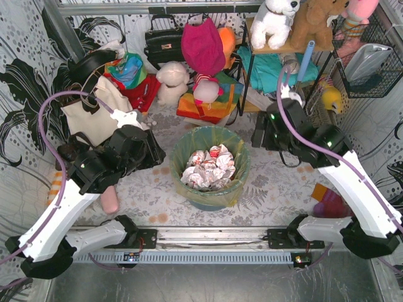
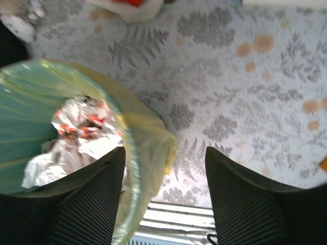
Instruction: Tie the trash bag
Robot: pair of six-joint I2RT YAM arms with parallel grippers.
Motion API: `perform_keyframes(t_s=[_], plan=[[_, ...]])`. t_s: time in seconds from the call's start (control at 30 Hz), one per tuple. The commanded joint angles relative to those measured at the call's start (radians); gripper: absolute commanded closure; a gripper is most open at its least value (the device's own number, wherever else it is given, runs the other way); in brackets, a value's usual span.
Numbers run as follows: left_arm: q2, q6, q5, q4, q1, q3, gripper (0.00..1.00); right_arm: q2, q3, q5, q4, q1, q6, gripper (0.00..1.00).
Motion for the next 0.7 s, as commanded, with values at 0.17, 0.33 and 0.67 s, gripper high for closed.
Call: perform_keyframes(t_s=[0.17,0.33,0.67], plan=[[-0.049,0.094,0.246,0.229,0.284,-0.184,0.51,-0.182,-0.279,-0.135,-0.058,-0.01,0.176,0.53],[0.013,0.148,0.423,0.325,0.307,-0.166,0.52,-0.193,-0.343,-0.288,0.006,-0.01,0.179,0.6],[0.079,0.211,0.509,0.3,0.308,-0.114,0.59,-0.14,-0.346,-0.335,0.113,-0.01,0.142,0.6]])
